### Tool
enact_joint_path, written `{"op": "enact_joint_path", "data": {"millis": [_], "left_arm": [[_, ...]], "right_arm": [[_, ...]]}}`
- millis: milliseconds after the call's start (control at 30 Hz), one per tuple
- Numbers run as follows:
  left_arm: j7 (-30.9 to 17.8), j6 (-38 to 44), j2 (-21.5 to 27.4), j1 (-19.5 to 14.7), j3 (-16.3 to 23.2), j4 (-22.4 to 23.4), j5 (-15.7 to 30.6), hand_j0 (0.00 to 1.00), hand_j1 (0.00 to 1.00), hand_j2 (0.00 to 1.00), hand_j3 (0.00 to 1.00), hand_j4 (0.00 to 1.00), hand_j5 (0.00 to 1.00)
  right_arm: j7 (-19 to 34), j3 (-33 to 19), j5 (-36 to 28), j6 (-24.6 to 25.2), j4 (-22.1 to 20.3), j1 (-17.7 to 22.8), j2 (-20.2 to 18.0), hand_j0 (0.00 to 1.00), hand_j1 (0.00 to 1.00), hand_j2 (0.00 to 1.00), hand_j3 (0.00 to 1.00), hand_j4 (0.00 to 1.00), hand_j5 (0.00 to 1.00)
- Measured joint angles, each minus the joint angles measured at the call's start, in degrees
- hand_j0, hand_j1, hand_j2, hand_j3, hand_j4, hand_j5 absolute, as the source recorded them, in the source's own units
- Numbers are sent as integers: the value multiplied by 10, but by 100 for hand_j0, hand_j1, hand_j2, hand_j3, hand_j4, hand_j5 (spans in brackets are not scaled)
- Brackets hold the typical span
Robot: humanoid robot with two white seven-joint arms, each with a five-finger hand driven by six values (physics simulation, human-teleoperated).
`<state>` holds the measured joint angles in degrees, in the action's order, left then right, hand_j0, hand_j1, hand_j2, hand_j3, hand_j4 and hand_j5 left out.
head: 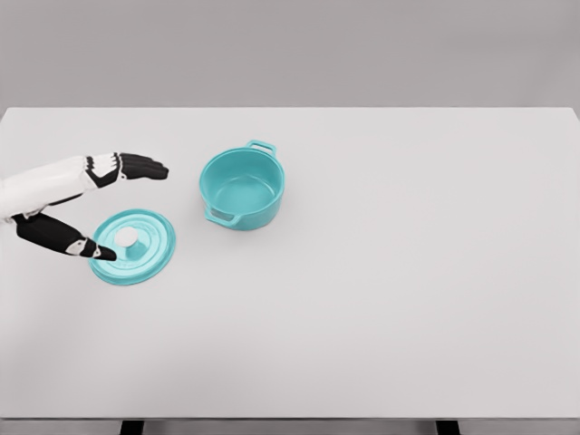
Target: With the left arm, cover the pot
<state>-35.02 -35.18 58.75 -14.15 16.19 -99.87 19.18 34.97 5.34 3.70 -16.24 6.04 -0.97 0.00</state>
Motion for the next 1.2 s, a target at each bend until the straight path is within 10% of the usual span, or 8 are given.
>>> {"op": "enact_joint_path", "data": {"millis": [533, 833, 1200], "left_arm": [[38, 0, -29, 26, 23, 94, 30, 100, 100, 100, 100, 100, 100], [68, 1, -51, 24, 40, 154, -90, 100, 100, 100, 100, 100, 100], [68, 18, -73, -10, 63, 173, -113, 95, 95, 95, 95, 95, 95]], "right_arm": [[0, -1, -1, 0, 3, 9, 0, 100, 100, 100, 100, 100, 100], [0, -1, -1, 0, 3, 9, 0, 100, 100, 100, 100, 100, 100], [0, -1, -1, 0, 3, 9, 0, 100, 100, 100, 100, 100, 100]]}}
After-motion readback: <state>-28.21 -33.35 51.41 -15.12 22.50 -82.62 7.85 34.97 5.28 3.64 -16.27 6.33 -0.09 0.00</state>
